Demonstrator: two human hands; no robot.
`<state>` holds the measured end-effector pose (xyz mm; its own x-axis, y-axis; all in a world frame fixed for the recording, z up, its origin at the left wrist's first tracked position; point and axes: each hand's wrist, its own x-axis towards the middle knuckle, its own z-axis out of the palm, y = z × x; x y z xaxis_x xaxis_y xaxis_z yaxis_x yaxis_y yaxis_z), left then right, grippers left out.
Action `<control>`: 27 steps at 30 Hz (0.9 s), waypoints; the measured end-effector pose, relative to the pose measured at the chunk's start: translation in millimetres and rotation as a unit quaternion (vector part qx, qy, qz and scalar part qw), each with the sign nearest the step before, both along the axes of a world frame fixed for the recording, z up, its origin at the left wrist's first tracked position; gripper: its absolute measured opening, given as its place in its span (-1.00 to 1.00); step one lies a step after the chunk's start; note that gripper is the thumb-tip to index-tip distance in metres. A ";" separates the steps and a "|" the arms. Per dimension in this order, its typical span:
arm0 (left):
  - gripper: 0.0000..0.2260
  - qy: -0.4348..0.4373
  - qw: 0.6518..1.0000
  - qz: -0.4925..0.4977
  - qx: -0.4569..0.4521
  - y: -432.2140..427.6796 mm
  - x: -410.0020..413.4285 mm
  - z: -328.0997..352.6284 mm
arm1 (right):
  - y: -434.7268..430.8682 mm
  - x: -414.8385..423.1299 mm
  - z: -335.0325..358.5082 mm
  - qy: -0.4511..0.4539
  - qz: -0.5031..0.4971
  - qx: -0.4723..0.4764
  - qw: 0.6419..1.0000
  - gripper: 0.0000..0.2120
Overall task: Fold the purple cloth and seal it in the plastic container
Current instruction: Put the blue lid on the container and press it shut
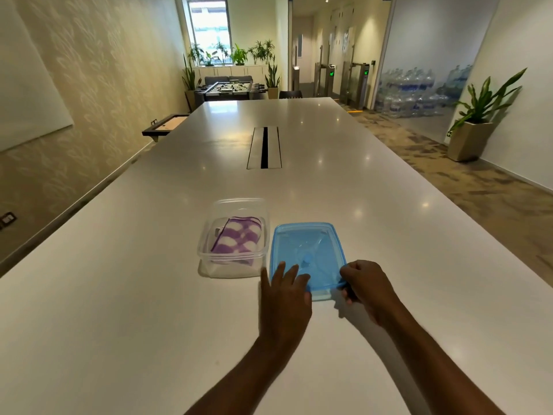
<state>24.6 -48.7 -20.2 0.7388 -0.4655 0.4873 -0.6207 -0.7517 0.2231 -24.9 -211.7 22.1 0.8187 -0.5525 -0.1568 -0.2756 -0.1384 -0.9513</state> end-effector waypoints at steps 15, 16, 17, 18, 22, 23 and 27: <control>-0.78 0.249 0.729 0.007 -0.638 3.0 29.6 105.7 | 45.7 8.7 77.5 -0.168 -0.014 0.048 0.985 -0.72; -0.78 0.287 0.661 -0.011 -0.693 8.0 34.7 110.5 | 53.6 16.2 73.9 -0.139 -0.007 0.050 0.989 -0.69; -0.77 0.312 0.604 -0.022 -0.733 13.2 39.0 113.7 | 61.9 23.6 70.3 -0.113 0.009 0.058 0.992 -0.65; -0.76 0.327 0.561 -0.022 -0.760 18.5 42.4 115.7 | 70.5 31.3 67.2 -0.091 0.027 0.069 0.993 -0.60; -0.68 0.343 0.504 -0.005 -0.793 31.3 44.1 109.3 | 97.4 60.2 62.0 -0.069 0.066 0.063 0.993 -0.57; -0.64 0.337 0.515 -0.003 -0.788 35.1 44.1 106.9 | 102.1 66.8 62.9 -0.077 0.070 0.058 0.993 -0.61; -0.67 0.326 0.547 0.042 -0.770 63.4 60.8 102.3 | 104.4 86.8 67.2 -0.110 0.068 0.062 0.990 -0.77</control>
<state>85.4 14.7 82.1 0.9763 0.1758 -0.1262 -0.0100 0.6192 0.7852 61.8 -107.3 89.3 0.9064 -0.4216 -0.0269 -0.0475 -0.0385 -0.9981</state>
